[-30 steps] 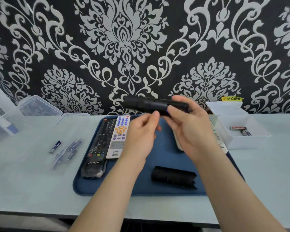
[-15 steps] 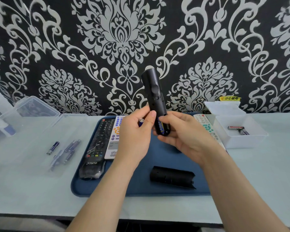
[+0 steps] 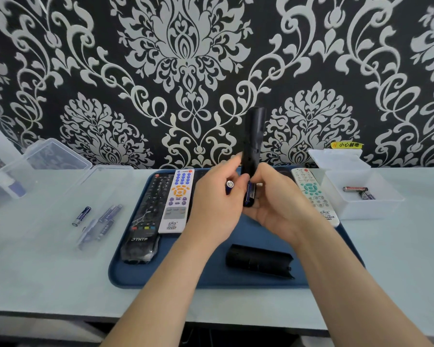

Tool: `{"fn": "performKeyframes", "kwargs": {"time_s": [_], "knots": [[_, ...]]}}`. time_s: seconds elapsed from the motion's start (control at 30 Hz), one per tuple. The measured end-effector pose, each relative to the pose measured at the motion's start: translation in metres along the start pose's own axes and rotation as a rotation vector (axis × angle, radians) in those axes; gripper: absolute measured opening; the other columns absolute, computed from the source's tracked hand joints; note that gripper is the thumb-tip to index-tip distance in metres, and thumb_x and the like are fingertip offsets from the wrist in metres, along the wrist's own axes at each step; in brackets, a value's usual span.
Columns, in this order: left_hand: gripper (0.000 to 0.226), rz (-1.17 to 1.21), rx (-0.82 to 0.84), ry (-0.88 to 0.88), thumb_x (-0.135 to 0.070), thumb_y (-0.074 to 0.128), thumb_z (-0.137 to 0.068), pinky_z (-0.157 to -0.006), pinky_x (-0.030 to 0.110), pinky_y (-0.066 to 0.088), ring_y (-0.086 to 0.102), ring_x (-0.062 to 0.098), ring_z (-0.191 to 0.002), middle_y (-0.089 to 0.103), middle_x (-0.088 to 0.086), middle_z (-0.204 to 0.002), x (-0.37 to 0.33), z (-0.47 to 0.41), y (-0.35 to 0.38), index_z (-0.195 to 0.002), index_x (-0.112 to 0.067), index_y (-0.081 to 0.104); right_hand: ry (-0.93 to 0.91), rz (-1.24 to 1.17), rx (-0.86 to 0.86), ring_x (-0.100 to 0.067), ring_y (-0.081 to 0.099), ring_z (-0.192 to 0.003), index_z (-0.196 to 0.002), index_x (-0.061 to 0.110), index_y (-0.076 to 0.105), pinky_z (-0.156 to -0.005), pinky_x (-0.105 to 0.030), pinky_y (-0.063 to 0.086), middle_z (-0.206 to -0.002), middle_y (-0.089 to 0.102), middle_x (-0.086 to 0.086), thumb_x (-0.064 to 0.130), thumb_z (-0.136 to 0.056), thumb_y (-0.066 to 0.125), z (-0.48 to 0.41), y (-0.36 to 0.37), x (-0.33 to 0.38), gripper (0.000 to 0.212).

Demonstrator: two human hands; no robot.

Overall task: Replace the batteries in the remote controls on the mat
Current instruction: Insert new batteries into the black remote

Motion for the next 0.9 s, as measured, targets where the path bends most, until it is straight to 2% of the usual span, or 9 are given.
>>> {"fn": "performKeyframes", "kwargs": {"time_s": [0.07, 0.2, 0.4, 0.5, 0.57, 0.63, 0.7, 0.8, 0.9], "knots": [[0.045, -0.039, -0.036, 0.024, -0.010, 0.057, -0.092, -0.063, 0.015, 0.040, 0.051, 0.008, -0.065, 0.054, -0.002, -0.071, -0.003, 0.003, 0.002, -0.132, -0.030, 0.050, 0.004, -0.035, 0.006, -0.022, 0.067, -0.064, -0.076, 0.008, 0.055, -0.058, -0.031, 0.058, -0.073, 0.066, -0.010, -0.001, -0.079, 0.033, -0.002, -0.001, -0.001, 0.024], [0.037, -0.088, -0.031, 0.129, -0.006, 0.055, -0.077, -0.056, 0.025, 0.038, 0.046, 0.011, -0.062, 0.045, -0.003, -0.069, -0.009, 0.005, 0.004, -0.103, -0.031, 0.043, -0.017, -0.082, 0.025, -0.019, 0.056, -0.057, -0.063, 0.011, 0.048, -0.058, -0.030, 0.049, -0.063, 0.052, -0.005, 0.001, -0.070, 0.034, -0.005, -0.005, -0.003, 0.019], [0.020, -0.363, -0.024, 0.135, -0.023, 0.069, -0.080, -0.066, 0.026, 0.043, 0.049, 0.006, -0.078, 0.051, -0.013, -0.087, -0.002, 0.001, 0.009, -0.099, -0.025, 0.061, -0.017, -0.163, 0.024, -0.021, 0.054, -0.073, -0.089, 0.010, 0.049, -0.064, -0.030, 0.051, -0.077, 0.049, -0.008, 0.006, -0.073, 0.043, -0.012, -0.008, -0.006, 0.017], [0.008, -0.085, -0.077, -0.046, -0.015, 0.068, -0.084, -0.061, 0.010, 0.038, 0.052, -0.001, -0.069, 0.058, -0.013, -0.077, 0.000, -0.003, 0.007, -0.090, -0.021, 0.068, -0.033, -0.197, 0.014, -0.020, 0.064, -0.074, -0.096, 0.005, 0.058, -0.065, -0.030, 0.059, -0.083, 0.062, -0.013, 0.012, -0.089, 0.050, -0.011, -0.008, -0.004, 0.012], [0.009, 0.375, -0.056, -0.290, -0.013, 0.059, -0.092, -0.046, 0.011, 0.032, 0.046, 0.001, -0.050, 0.059, -0.008, -0.072, -0.002, -0.004, 0.005, -0.088, -0.016, 0.067, -0.086, -0.137, -0.049, -0.024, 0.068, -0.083, -0.099, 0.004, 0.063, -0.077, -0.033, 0.060, -0.093, 0.070, -0.016, 0.010, -0.095, 0.052, -0.011, -0.009, -0.001, 0.013], [0.016, 0.860, -0.042, -0.535, -0.013, 0.046, -0.098, -0.035, 0.014, 0.019, 0.033, 0.005, -0.042, 0.060, 0.003, -0.072, -0.005, -0.002, 0.003, -0.088, -0.011, 0.059, -0.156, -0.021, -0.101, -0.021, 0.065, -0.074, -0.088, 0.009, 0.061, -0.074, -0.033, 0.054, -0.080, 0.069, -0.008, 0.007, -0.098, 0.051, -0.010, -0.010, 0.000, 0.014], [0.016, 1.121, -0.021, -0.716, -0.017, 0.041, -0.099, -0.030, 0.014, 0.015, 0.032, 0.006, -0.037, 0.063, 0.007, -0.068, -0.006, -0.001, -0.003, -0.090, -0.013, 0.053, -0.185, 0.082, -0.116, -0.016, 0.063, -0.067, -0.086, 0.010, 0.059, -0.067, -0.029, 0.051, -0.069, 0.065, -0.002, 0.007, -0.100, 0.049, -0.010, -0.009, -0.001, 0.017], [0.015, 1.182, 0.016, -0.763, -0.017, 0.040, -0.100, -0.029, 0.012, 0.026, 0.039, 0.006, -0.037, 0.058, 0.003, -0.061, -0.006, 0.001, -0.014, -0.098, -0.013, 0.055, -0.179, 0.220, -0.080, -0.009, 0.065, -0.061, -0.099, 0.007, 0.060, -0.055, -0.022, 0.050, -0.073, 0.067, 0.000, 0.009, -0.102, 0.046, -0.009, -0.003, -0.005, 0.014], [0.020, 0.988, -0.092, -0.643, -0.014, 0.043, -0.101, -0.041, 0.016, 0.043, 0.051, 0.010, -0.049, 0.056, 0.002, -0.066, -0.001, 0.000, -0.036, -0.095, -0.011, 0.061, -0.177, 0.338, -0.068, -0.007, 0.061, -0.056, -0.105, 0.007, 0.059, -0.050, -0.019, 0.047, -0.075, 0.068, -0.002, 0.008, -0.103, 0.044, -0.012, 0.008, -0.013, 0.015]]}}
Point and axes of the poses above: each hand's wrist, its own z-axis away from the middle knuckle, its own y-axis out of the palm, x = y × z, the point moved 2 cm from there along -z, towards the middle knuckle
